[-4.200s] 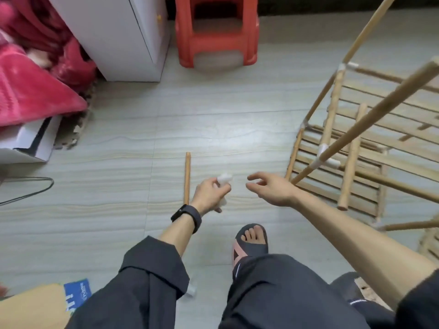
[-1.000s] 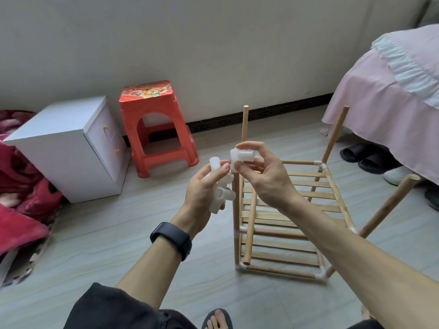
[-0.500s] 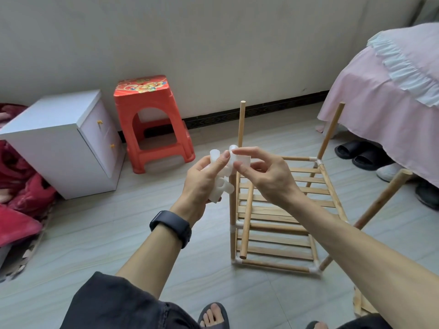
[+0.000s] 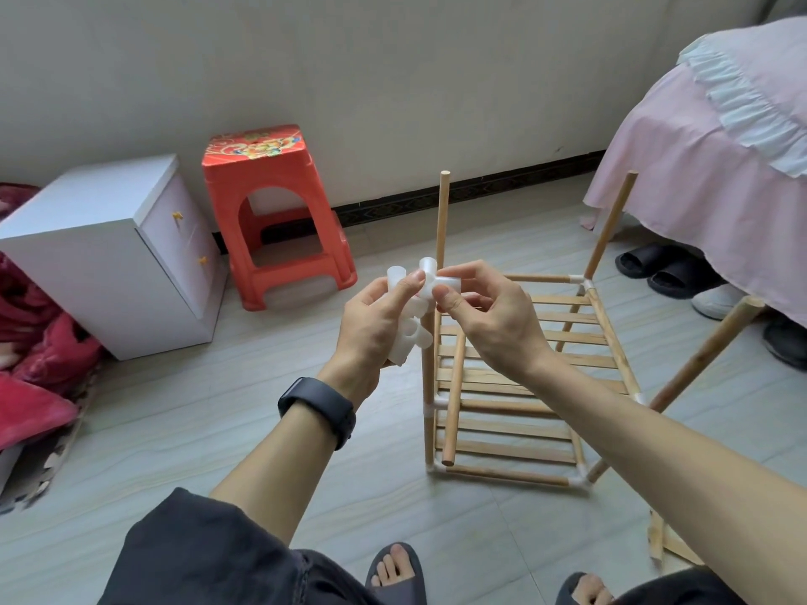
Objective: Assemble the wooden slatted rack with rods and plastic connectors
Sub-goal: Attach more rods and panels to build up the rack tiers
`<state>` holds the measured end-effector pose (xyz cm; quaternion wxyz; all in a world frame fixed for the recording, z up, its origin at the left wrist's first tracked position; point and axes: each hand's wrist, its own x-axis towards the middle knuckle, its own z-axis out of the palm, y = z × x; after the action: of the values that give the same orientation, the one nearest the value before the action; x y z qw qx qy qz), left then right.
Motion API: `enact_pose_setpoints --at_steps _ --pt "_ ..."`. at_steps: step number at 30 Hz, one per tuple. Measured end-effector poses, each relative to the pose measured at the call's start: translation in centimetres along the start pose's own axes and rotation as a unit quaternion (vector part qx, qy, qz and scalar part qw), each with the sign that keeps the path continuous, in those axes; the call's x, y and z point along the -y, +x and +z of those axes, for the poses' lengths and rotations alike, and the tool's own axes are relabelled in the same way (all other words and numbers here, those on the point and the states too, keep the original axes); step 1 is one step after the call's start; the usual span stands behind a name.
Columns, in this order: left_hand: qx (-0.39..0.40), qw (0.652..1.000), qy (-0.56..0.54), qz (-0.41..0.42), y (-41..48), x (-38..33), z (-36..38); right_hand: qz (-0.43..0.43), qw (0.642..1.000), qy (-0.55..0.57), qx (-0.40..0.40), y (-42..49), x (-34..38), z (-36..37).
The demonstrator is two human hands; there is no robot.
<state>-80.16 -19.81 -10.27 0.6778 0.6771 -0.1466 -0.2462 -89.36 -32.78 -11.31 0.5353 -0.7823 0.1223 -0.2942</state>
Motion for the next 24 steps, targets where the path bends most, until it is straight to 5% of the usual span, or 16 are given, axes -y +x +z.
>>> enact_pose_setpoints --at_steps 13,17,20,24 --pt "-0.022 0.999 -0.005 0.023 -0.6 0.2 0.6 0.055 0.997 0.035 0.052 0.3 0.0 -0.8" --pt "-0.103 0.974 0.093 0.181 -1.7 0.1 0.0 0.062 0.995 0.001 0.081 -0.2 0.2 -1.1" --pt "-0.094 0.944 0.115 0.294 -3.7 -0.5 0.3 0.124 0.985 -0.011 0.117 -1.2 0.3 -2.4" --pt "-0.057 0.919 0.161 0.355 -5.5 -0.1 3.4 0.298 0.914 0.125 0.245 -2.8 0.7 -6.0"
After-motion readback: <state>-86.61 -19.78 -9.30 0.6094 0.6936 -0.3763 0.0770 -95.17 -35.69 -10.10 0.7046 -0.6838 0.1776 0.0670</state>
